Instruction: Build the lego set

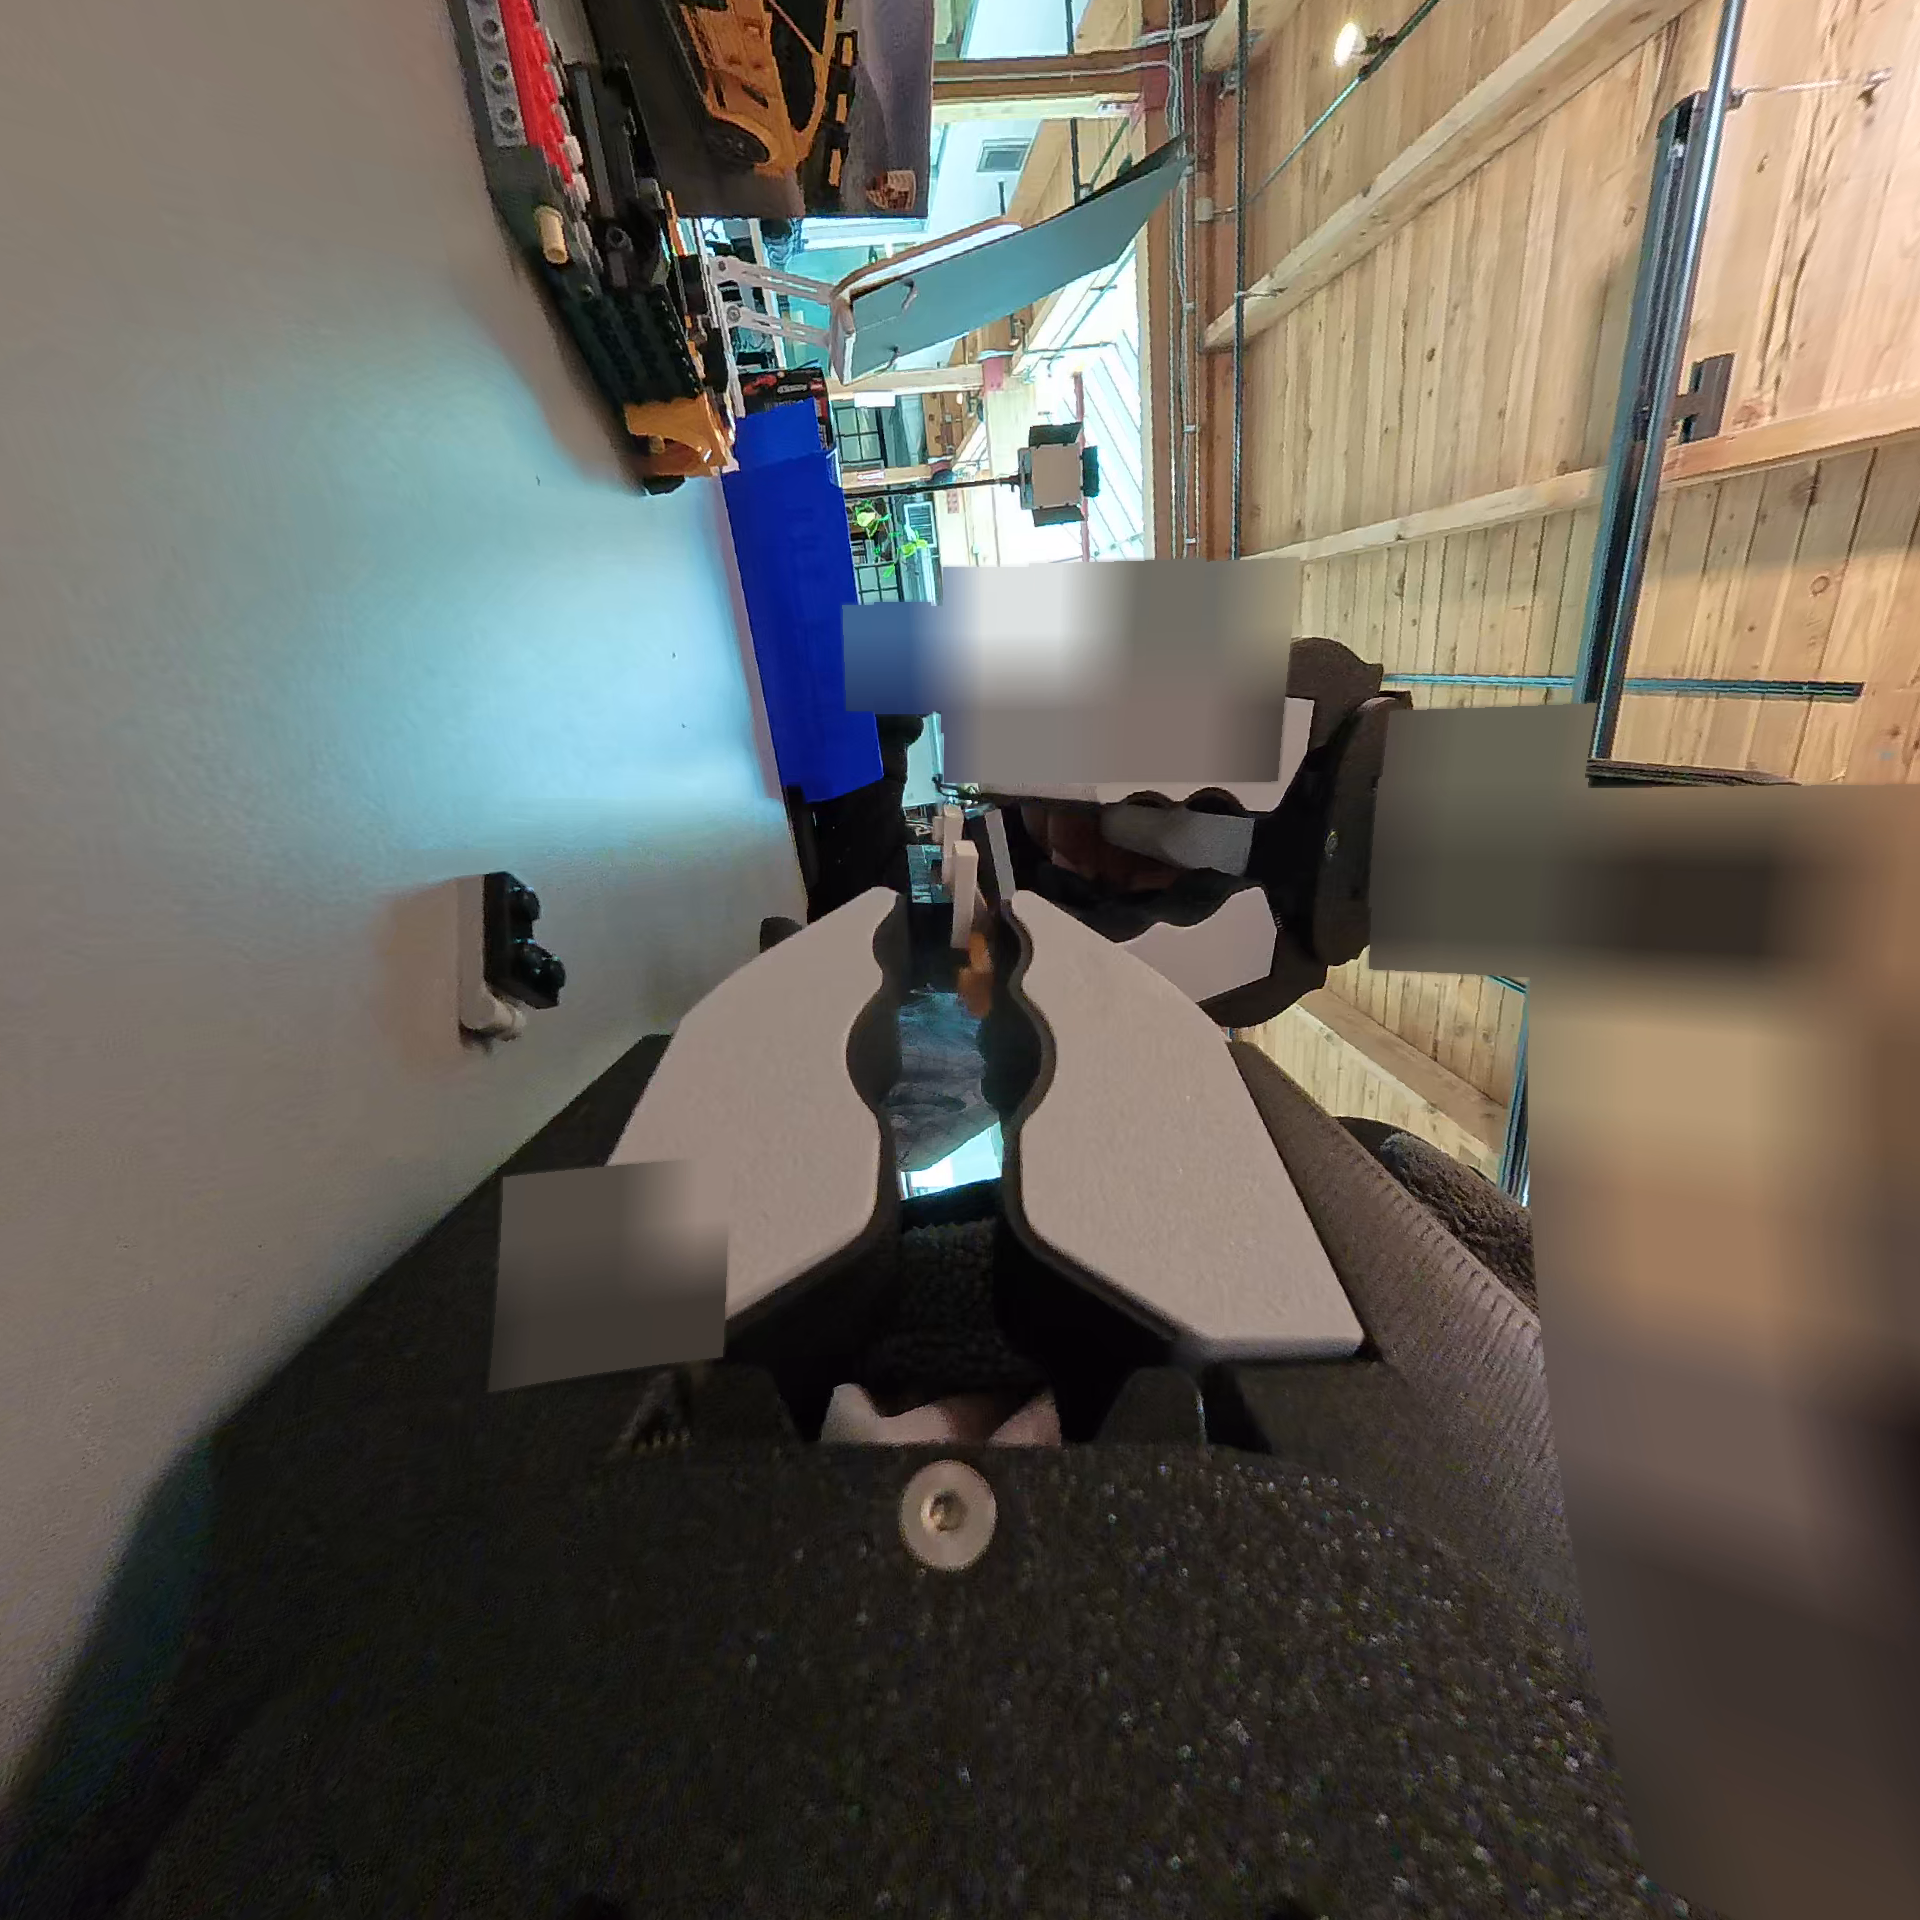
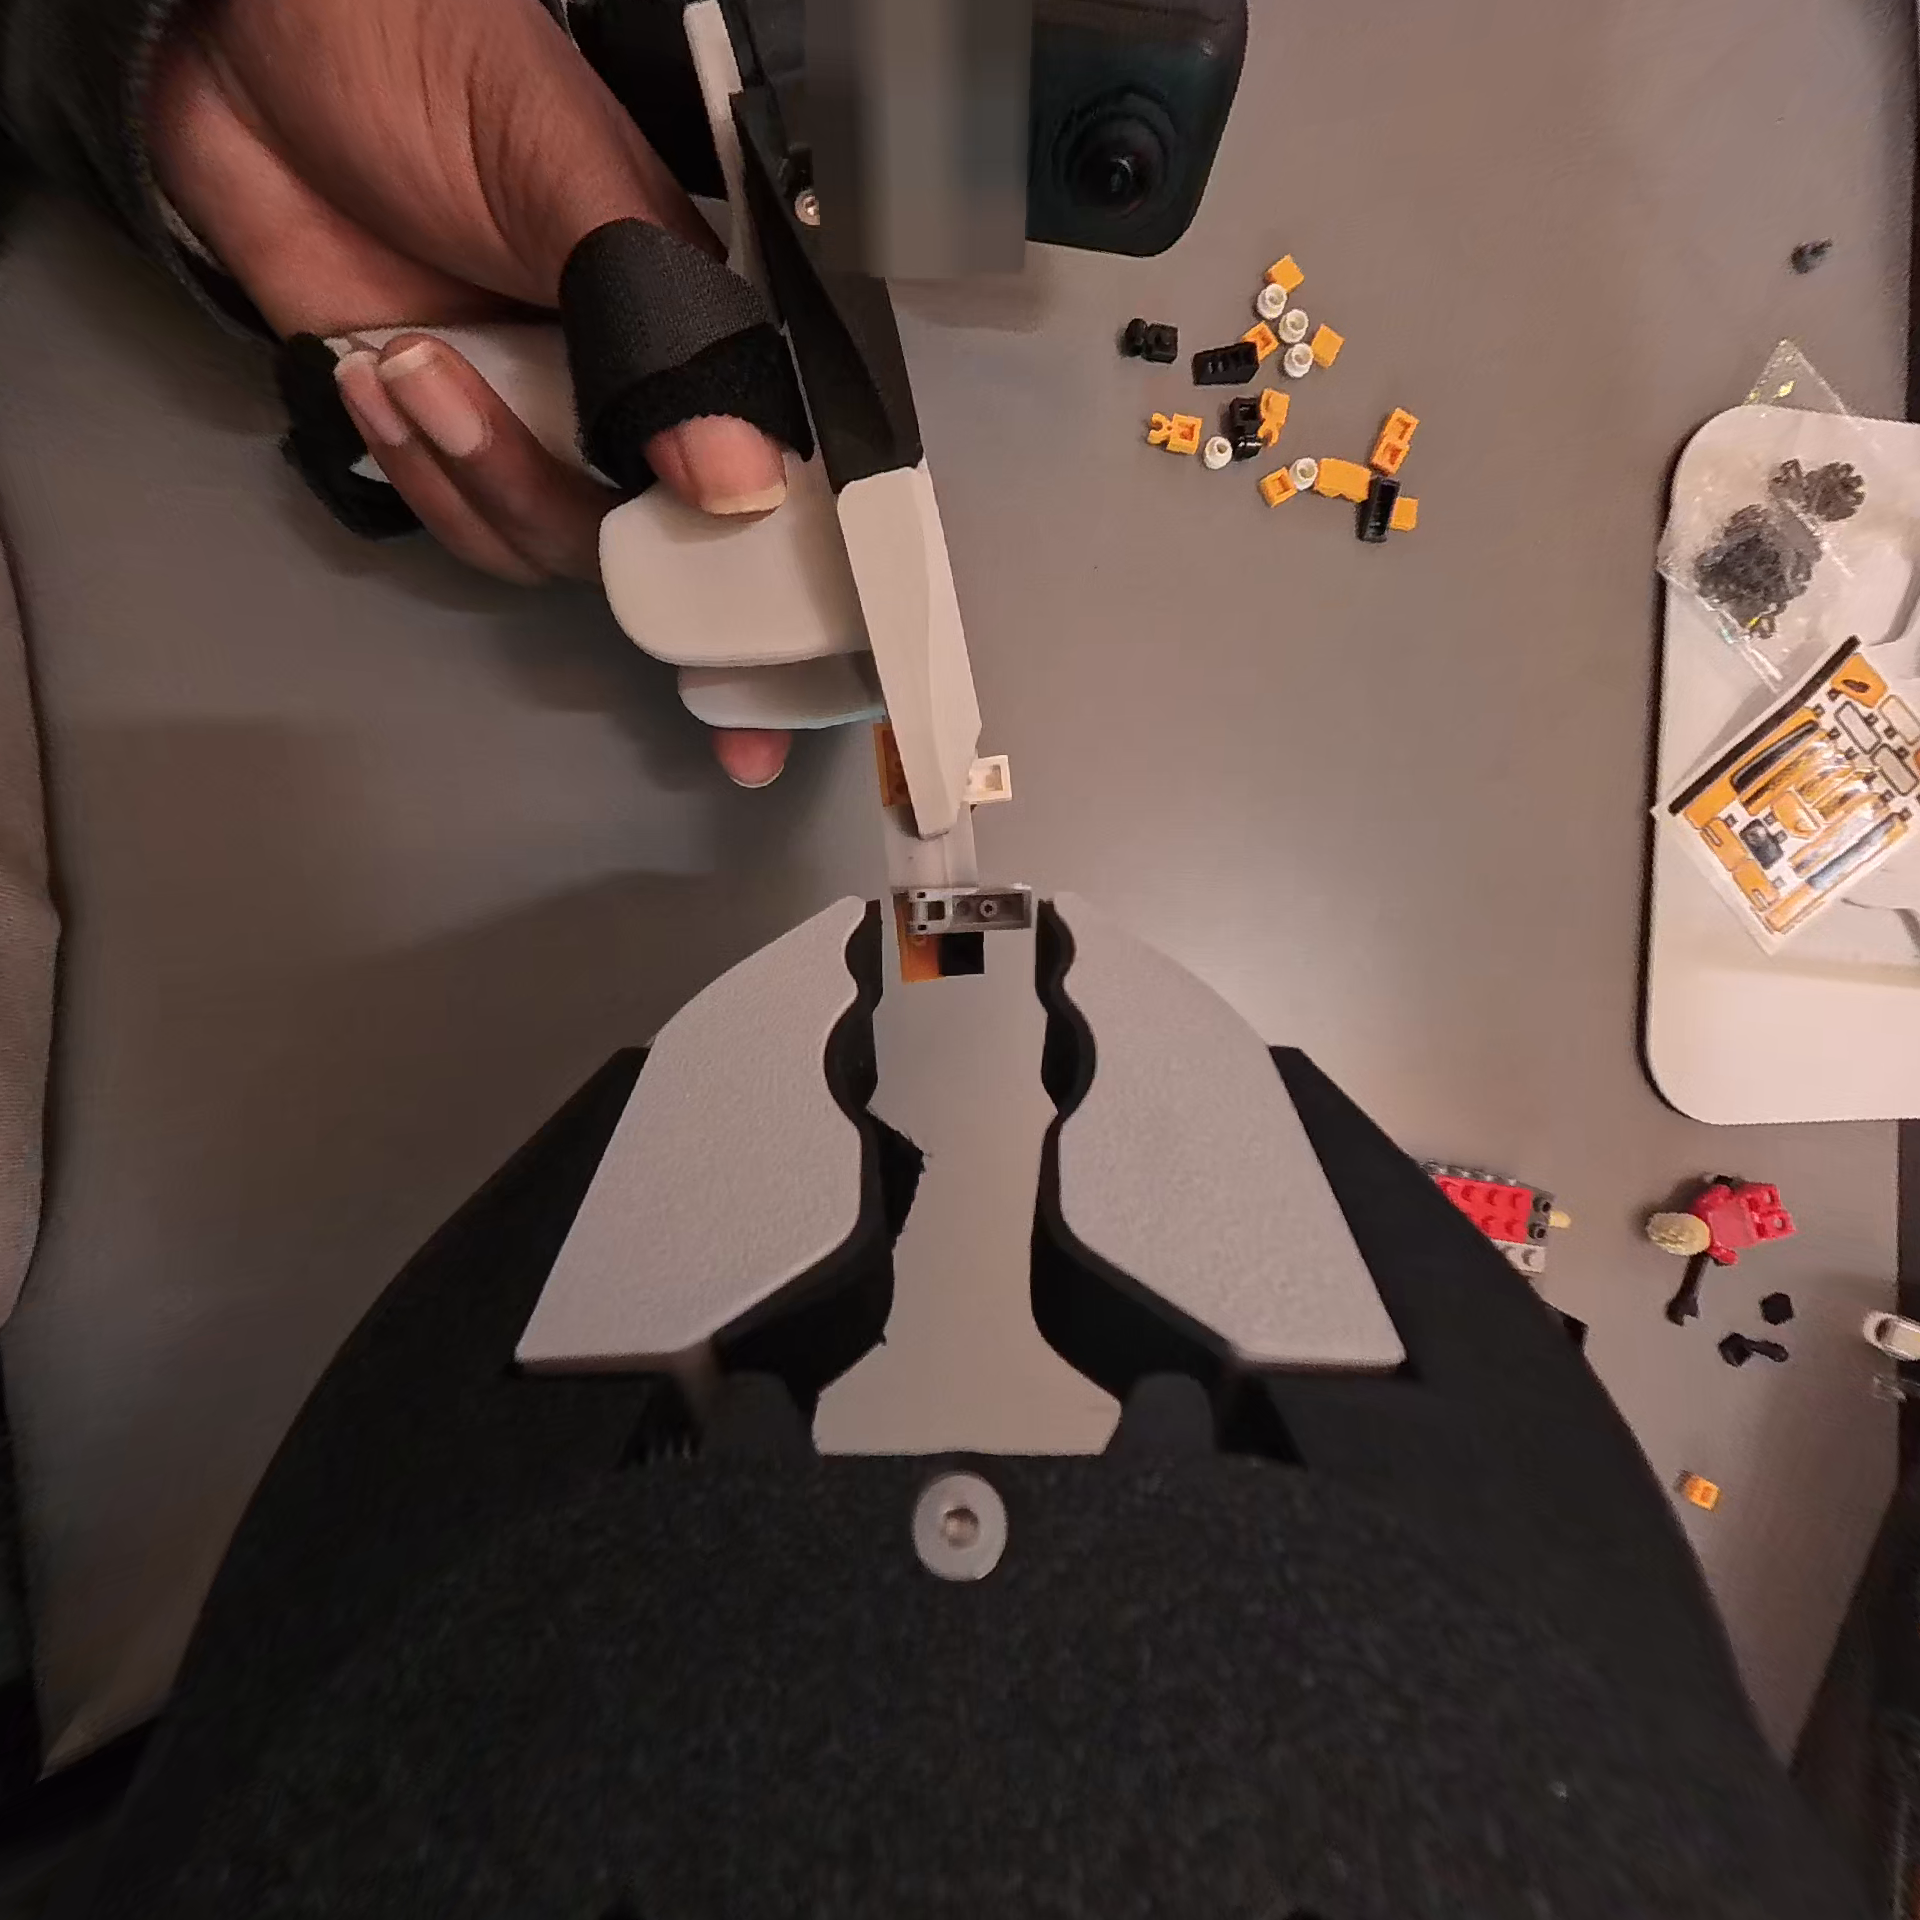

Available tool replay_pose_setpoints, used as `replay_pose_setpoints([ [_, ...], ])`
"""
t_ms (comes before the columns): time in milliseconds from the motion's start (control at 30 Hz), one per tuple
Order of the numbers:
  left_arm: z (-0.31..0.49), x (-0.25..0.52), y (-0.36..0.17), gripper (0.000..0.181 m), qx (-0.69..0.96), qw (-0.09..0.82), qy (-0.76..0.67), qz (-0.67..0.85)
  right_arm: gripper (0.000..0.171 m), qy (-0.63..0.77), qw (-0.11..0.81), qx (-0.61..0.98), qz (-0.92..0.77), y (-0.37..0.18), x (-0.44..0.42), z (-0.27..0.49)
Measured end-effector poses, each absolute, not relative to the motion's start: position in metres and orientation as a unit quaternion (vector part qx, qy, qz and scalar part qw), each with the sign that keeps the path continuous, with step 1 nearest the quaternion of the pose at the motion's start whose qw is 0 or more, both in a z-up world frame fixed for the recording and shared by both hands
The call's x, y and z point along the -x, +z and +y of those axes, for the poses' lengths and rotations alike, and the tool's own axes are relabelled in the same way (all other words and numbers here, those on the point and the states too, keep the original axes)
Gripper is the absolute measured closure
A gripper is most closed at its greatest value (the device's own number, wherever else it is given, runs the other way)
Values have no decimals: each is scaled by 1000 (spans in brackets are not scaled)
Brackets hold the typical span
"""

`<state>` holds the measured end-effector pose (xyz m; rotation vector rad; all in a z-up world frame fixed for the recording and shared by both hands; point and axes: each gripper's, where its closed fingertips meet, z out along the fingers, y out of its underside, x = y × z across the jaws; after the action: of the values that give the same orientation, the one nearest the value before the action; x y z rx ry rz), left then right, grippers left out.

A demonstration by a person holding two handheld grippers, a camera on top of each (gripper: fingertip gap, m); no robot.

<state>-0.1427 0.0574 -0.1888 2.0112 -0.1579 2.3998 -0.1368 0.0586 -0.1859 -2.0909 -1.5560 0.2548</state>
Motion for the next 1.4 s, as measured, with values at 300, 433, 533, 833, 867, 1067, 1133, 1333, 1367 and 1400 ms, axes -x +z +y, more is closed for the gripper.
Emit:
replay_pose_setpoints([
  [300,56,142,-185,168,-635,1,771,-59,141,231,251,793,-505,-164,134,56],
  [433,52,141,-185,168,-637,-3,767,-76,141,367,202,806,-418,-167,126,55],
  [533,50,140,-184,167,-640,-12,762,-96,138,419,172,803,-388,-175,127,52],
  [833,44,138,-188,167,-653,-20,746,-131,136,400,126,794,-441,-194,135,40],
  [867,43,138,-188,167,-653,-20,745,-133,137,393,125,793,-448,-196,135,40],
  [1067,43,137,-191,167,-659,-17,740,-134,145,363,131,789,-478,-200,136,38],
  [1133,42,137,-192,167,-661,-17,738,-136,145,351,133,789,-486,-200,136,38],
  [1333,39,137,-193,168,-664,-15,734,-145,147,336,134,791,-494,-200,135,38],
  [1367,39,137,-193,167,-664,-15,733,-146,148,335,133,791,-495,-201,134,38],
  [1400,39,137,-193,167,-664,-14,733,-146,148,333,131,792,-495,-201,134,37],
])
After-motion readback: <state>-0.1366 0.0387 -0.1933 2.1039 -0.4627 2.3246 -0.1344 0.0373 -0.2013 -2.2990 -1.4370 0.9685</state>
